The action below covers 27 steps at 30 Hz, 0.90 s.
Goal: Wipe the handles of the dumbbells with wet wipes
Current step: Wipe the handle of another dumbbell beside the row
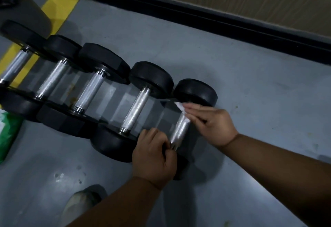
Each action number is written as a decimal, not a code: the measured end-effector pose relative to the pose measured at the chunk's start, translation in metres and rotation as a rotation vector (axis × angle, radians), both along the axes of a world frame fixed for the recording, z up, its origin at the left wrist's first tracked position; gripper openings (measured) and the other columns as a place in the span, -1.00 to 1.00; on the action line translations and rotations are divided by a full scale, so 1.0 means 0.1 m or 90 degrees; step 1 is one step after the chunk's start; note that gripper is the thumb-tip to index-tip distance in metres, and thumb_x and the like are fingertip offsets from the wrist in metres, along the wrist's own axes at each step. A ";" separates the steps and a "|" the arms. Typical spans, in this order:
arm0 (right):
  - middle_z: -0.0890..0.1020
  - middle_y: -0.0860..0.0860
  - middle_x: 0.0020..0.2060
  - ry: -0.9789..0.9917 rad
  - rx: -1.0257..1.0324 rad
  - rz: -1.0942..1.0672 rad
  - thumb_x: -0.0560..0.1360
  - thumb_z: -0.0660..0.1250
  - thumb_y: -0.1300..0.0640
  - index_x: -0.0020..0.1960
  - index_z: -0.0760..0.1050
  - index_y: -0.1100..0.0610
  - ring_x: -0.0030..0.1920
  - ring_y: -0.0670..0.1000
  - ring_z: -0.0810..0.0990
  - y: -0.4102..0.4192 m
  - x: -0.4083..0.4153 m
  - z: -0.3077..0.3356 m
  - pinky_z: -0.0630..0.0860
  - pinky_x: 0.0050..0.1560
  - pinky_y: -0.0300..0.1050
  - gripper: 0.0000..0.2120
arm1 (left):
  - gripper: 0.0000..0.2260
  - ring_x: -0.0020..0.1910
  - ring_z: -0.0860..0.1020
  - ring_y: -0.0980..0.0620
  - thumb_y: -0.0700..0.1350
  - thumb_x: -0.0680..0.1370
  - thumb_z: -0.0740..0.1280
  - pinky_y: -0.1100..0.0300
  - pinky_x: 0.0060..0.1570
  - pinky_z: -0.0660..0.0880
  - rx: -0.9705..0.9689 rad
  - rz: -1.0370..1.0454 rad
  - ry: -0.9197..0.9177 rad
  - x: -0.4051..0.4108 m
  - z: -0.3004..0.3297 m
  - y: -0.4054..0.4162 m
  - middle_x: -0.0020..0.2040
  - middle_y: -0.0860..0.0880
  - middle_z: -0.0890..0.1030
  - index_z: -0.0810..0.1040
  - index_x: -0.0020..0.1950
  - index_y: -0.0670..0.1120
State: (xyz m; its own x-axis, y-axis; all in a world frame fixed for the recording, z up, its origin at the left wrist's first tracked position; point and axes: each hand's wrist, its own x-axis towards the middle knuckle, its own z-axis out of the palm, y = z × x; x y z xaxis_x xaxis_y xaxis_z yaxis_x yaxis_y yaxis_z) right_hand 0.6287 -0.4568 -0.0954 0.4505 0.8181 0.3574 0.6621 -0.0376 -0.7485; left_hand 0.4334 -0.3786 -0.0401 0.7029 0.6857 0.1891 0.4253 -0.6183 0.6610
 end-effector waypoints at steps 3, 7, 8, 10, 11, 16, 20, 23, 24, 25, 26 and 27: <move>0.65 -0.05 0.23 -0.004 -0.019 0.108 0.57 0.43 0.18 0.22 0.66 0.12 0.22 -0.14 0.63 -0.12 -0.27 -0.03 0.59 0.23 -0.09 -0.77 | -0.97 -0.25 0.35 -0.10 -0.17 0.31 0.17 -0.06 -0.29 0.31 -0.007 -0.003 0.001 0.00 0.00 0.00 -0.30 -0.01 0.36 0.32 -0.32 -0.08; 0.65 -0.05 0.24 -0.052 -0.018 0.282 0.60 0.38 0.11 0.24 0.65 0.10 0.20 -0.10 0.65 -0.13 -0.29 0.00 0.59 0.21 -0.18 -0.77 | -0.96 -0.25 0.35 -0.12 -0.15 0.31 0.17 -0.06 -0.29 0.31 -0.008 -0.002 0.011 0.00 -0.01 0.01 -0.29 -0.02 0.37 0.32 -0.32 -0.10; 0.64 -0.06 0.23 -0.055 -0.010 0.226 0.61 0.36 0.10 0.22 0.66 0.10 0.19 -0.10 0.66 -0.07 -0.19 0.01 0.56 0.24 -0.21 -0.77 | -0.96 -0.25 0.35 -0.11 -0.16 0.31 0.17 -0.05 -0.29 0.30 -0.008 0.000 0.008 0.00 -0.01 0.01 -0.30 -0.01 0.36 0.31 -0.32 -0.08; 0.65 -0.04 0.20 -0.030 0.005 0.057 0.59 0.39 0.15 0.19 0.67 0.13 0.17 -0.09 0.67 0.01 0.01 0.01 0.57 0.25 -0.16 -0.80 | -0.95 -0.25 0.34 -0.08 -0.16 0.31 0.18 -0.04 -0.30 0.29 -0.010 0.002 0.005 0.01 0.00 0.00 -0.30 0.01 0.35 0.30 -0.32 -0.06; 0.66 -0.02 0.20 -0.010 0.002 0.015 0.58 0.42 0.19 0.19 0.67 0.15 0.18 -0.09 0.67 0.01 0.03 0.00 0.57 0.26 -0.11 -0.80 | -0.95 -0.25 0.33 -0.07 -0.16 0.31 0.17 -0.04 -0.31 0.28 -0.012 0.003 0.004 0.00 0.00 0.00 -0.30 0.01 0.34 0.30 -0.33 -0.06; 0.64 0.01 0.26 -0.072 -0.023 0.282 0.59 0.38 0.17 0.28 0.63 0.15 0.22 -0.06 0.65 -0.20 -0.39 -0.03 0.60 0.19 -0.12 -0.73 | -0.96 -0.24 0.31 -0.04 -0.15 0.31 0.17 0.06 -0.28 0.24 -0.011 -0.005 0.005 -0.01 -0.02 0.01 -0.29 0.02 0.34 0.31 -0.32 -0.08; 0.65 -0.04 0.23 -0.057 -0.012 0.143 0.60 0.39 0.18 0.24 0.65 0.13 0.22 -0.14 0.63 -0.01 -0.05 0.01 0.58 0.23 -0.10 -0.77 | -0.95 -0.24 0.31 -0.04 -0.15 0.31 0.17 0.03 -0.30 0.25 -0.009 0.006 0.006 0.01 -0.01 0.01 -0.29 0.03 0.34 0.30 -0.32 -0.05; 0.65 -0.03 0.23 0.017 -0.007 0.030 0.57 0.42 0.24 0.24 0.65 0.15 0.22 -0.15 0.63 -0.03 -0.02 0.00 0.59 0.24 -0.04 -0.75 | -0.96 -0.24 0.32 -0.04 -0.16 0.31 0.17 -0.01 -0.31 0.27 -0.015 0.015 0.007 -0.01 -0.02 -0.02 -0.29 0.03 0.34 0.31 -0.33 -0.08; 0.63 -0.03 0.26 0.014 -0.018 0.084 0.58 0.40 0.22 0.28 0.63 0.14 0.25 -0.14 0.61 -0.07 -0.12 -0.01 0.58 0.25 -0.05 -0.73 | -0.96 -0.24 0.32 -0.05 -0.15 0.31 0.17 -0.01 -0.32 0.27 -0.014 0.013 0.009 -0.01 -0.02 -0.01 -0.29 0.02 0.34 0.31 -0.33 -0.08; 0.62 -0.03 0.28 0.001 -0.027 0.164 0.60 0.39 0.20 0.31 0.60 0.13 0.27 -0.12 0.61 -0.13 -0.26 -0.04 0.59 0.24 -0.05 -0.71 | -0.95 -0.24 0.32 -0.05 -0.15 0.31 0.17 0.00 -0.31 0.27 -0.012 0.010 0.010 -0.01 -0.03 -0.01 -0.29 0.02 0.35 0.32 -0.33 -0.09; 0.63 -0.02 0.29 -0.014 -0.030 0.238 0.60 0.38 0.18 0.32 0.60 0.13 0.26 -0.09 0.62 -0.18 -0.36 -0.05 0.61 0.20 -0.05 -0.71 | -0.95 -0.24 0.32 -0.06 -0.14 0.31 0.17 0.01 -0.31 0.27 -0.010 0.007 0.010 -0.01 -0.03 0.00 -0.29 0.01 0.35 0.32 -0.33 -0.09; 0.63 -0.03 0.28 -0.025 -0.030 0.288 0.60 0.38 0.16 0.31 0.61 0.12 0.24 -0.08 0.64 -0.20 -0.39 -0.05 0.62 0.17 -0.07 -0.71 | -0.95 -0.24 0.33 -0.06 -0.14 0.31 0.17 0.02 -0.30 0.27 -0.009 0.004 0.008 0.00 -0.03 0.00 -0.29 0.01 0.35 0.32 -0.33 -0.09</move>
State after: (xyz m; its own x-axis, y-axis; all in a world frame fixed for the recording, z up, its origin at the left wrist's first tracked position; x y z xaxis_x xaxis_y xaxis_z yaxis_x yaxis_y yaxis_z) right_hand 0.5897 -0.4772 -0.1000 0.0317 0.9453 0.3248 0.6474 0.2281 -0.7272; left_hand 0.4331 -0.3783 -0.0429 0.7005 0.6929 0.1709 0.4379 -0.6064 0.6638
